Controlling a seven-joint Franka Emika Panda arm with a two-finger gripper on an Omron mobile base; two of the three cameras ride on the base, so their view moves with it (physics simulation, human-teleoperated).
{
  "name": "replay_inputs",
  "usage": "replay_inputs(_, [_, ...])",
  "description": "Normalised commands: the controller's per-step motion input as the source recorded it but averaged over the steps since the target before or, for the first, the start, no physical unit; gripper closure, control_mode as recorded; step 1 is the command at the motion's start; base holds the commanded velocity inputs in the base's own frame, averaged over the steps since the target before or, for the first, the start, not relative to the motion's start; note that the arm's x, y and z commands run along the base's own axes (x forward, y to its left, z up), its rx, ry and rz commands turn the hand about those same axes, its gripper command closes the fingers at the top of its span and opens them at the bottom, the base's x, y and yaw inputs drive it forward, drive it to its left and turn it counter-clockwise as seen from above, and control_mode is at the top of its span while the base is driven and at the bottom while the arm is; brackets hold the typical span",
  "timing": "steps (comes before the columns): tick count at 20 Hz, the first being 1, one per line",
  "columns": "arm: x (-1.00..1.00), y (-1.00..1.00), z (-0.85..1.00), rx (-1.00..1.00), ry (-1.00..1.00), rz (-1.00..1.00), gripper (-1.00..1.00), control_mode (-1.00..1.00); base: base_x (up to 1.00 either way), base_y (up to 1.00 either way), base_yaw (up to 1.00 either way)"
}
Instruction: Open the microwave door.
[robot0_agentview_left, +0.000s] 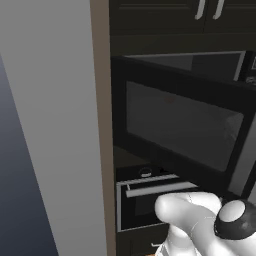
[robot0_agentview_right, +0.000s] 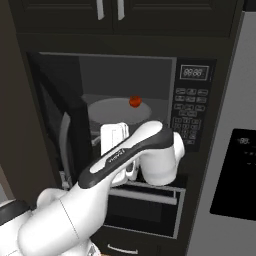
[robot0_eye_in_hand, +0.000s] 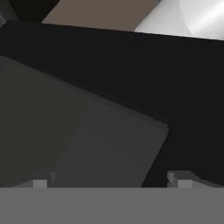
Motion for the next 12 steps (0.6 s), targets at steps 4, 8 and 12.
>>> replay_inputs(4, [-0.33, 0.65, 0.02, 0.0, -0.07, 0.0, -1.0, -1.0, 0.0, 0.0, 0.0])
replay_inputs(8, [-0.28, 0.59, 0.01, 0.0, -0.07, 0.0, -1.0, -1.0, 0.0, 0.0, 0.0])
replay_inputs(12, [-0.26, 0.47, 0.01, 0.0, -0.07, 0.0, -1.0, -1.0, 0.0, 0.0, 0.0])
